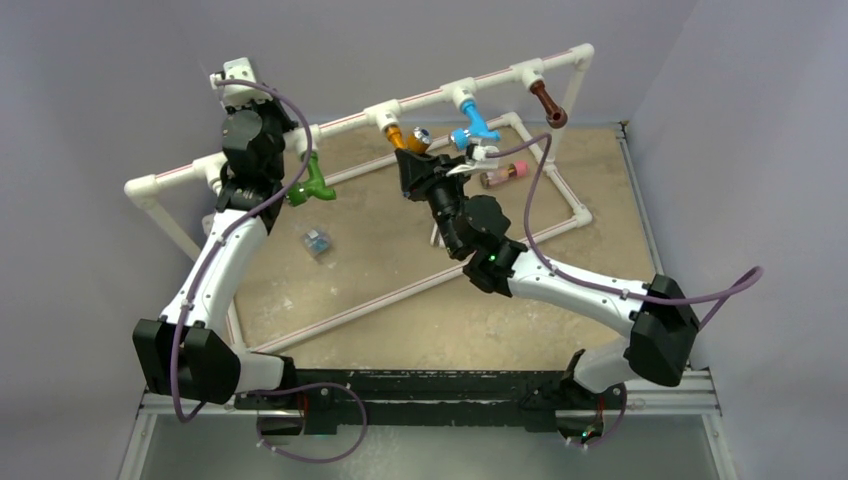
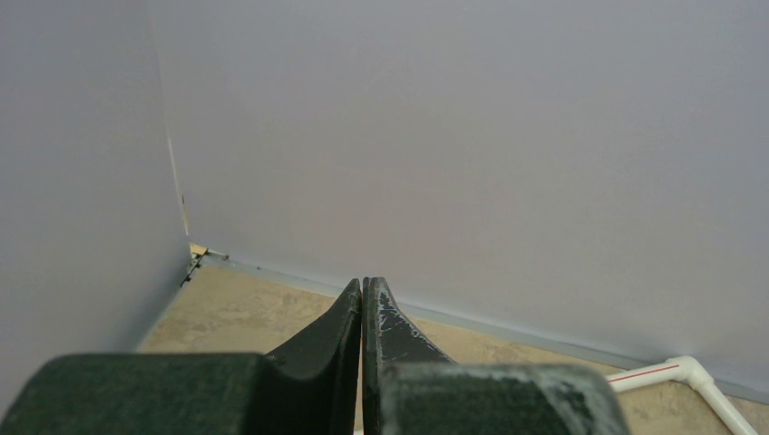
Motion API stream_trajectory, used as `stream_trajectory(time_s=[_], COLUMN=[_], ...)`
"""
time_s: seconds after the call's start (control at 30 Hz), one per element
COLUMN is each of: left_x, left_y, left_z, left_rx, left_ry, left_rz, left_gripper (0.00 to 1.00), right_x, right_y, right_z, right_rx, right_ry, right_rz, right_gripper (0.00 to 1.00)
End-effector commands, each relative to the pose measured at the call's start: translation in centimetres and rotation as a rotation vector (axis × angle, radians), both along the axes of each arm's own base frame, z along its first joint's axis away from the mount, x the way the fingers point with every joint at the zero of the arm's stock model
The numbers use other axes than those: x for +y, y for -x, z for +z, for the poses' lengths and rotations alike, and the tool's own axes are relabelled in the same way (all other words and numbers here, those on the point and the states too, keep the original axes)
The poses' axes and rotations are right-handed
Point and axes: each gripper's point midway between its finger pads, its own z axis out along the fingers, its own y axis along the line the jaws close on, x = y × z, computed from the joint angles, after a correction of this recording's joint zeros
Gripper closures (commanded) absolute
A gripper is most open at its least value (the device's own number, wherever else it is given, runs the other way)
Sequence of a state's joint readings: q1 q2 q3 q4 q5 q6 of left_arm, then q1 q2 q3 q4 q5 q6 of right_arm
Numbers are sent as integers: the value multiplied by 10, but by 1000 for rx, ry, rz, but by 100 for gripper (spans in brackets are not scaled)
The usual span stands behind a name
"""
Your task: Install the water faucets
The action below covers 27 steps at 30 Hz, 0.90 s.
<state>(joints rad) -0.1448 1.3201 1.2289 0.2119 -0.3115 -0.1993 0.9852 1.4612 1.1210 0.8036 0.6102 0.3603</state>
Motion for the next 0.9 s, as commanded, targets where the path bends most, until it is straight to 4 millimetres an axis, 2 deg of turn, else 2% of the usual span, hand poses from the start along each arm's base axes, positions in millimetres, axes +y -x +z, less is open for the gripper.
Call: stream_trajectory(time_s=[0.0,0.1,0.23,0.6,0.87], left_x=[-16,-17,-17,-17,-18], left_y=[9,9,9,9,9], left_z=[-127,-127,-127,-127,-127], left_rx=[401,403,401,401,403], left_ry=[-61,-60,-59,-56,-55], left_rz=[-79,-83,-84,-86,-90], left_gripper=[100,100,100,100,100], right_x=[9,13,22,51,46], right_y=[-2,1,10,30,39], right_z=[7,1,3,13,11], right_rx=[147,229,301,467,440], right_ry=[-412,-543,-664,-858,-845], right_rz=[185,264,374,642,684], right_gripper=[100,100,100,99,58])
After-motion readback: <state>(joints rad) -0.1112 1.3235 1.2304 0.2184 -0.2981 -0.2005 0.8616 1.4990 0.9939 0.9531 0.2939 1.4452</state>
